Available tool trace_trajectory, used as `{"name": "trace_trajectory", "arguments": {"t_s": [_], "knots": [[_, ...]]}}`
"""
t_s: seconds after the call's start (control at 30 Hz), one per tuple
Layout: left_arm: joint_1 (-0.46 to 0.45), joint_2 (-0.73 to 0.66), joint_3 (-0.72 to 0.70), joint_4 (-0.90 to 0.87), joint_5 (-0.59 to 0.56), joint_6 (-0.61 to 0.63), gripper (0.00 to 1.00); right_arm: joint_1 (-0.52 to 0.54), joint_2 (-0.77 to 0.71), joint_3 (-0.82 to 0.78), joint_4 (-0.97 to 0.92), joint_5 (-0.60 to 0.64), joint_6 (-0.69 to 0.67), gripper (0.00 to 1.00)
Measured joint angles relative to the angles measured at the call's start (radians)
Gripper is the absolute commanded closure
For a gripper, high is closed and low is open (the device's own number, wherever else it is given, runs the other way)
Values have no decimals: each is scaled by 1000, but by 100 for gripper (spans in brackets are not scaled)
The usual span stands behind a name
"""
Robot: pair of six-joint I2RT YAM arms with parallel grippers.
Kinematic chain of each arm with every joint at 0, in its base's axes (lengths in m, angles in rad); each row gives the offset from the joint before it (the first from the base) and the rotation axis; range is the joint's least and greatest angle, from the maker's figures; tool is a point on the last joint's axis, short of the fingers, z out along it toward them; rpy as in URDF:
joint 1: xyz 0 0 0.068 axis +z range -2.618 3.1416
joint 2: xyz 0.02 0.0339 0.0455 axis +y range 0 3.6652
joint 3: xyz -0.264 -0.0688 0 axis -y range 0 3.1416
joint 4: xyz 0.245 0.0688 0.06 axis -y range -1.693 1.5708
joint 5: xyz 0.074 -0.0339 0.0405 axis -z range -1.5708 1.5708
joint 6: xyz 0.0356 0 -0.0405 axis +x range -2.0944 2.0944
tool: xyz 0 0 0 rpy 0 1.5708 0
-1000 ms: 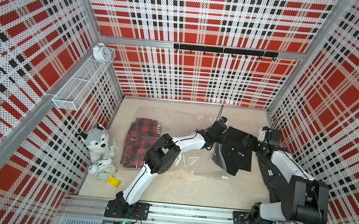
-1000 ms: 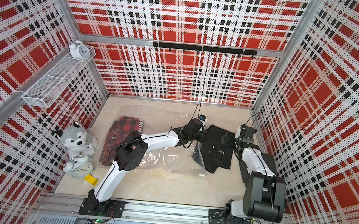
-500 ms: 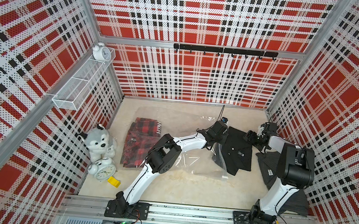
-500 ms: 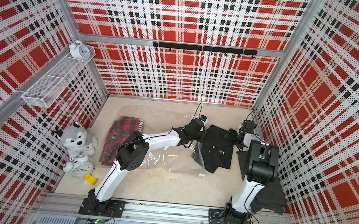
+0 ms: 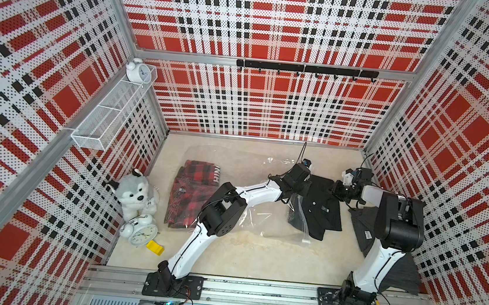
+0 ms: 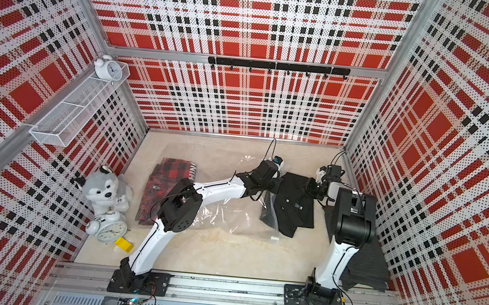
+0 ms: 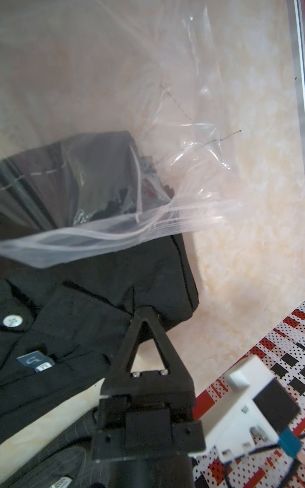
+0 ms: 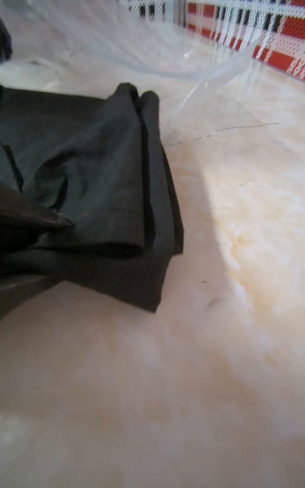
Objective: Place the folded shirt into the vacuum bag
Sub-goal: Place the shirt in the vacuum bag.
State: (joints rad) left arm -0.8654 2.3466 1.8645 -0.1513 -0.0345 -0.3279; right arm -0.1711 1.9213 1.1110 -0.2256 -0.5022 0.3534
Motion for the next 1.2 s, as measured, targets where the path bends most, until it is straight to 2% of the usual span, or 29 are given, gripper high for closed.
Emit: {"name": "trace_trajectory", "arguments": {"t_s": [0.07,0.33,0.57,0.63,0.67,0.7,0.8,0.93,1.03,1.2], "knots": [[-1,0,0,0,0,0,100,5,-13,-24,18,-14,6,95],[-8,-5,-1,0,-2,-2,100,27,-150,-138,130,-99,86,99],[-40,-51,-10,3,-17,-6,100,106,-143,-148,265,-85,225,99],[-50,-66,-19,7,-24,-10,100,119,-122,-147,301,-62,267,92],[-54,-72,-26,10,-28,-13,100,126,-107,-147,314,-50,285,82],[-57,-75,-31,13,-32,-15,100,132,-92,-146,320,-38,302,66],[-60,-76,-39,16,-55,-20,100,136,-72,-145,314,-13,311,40],[-56,-76,-41,16,-61,-27,100,135,-111,-150,262,32,266,20],[-53,-76,-41,17,-65,-27,100,124,-199,-179,177,94,205,1],[-40,-75,-43,21,-63,-27,100,66,-363,-268,66,175,132,0]]}}
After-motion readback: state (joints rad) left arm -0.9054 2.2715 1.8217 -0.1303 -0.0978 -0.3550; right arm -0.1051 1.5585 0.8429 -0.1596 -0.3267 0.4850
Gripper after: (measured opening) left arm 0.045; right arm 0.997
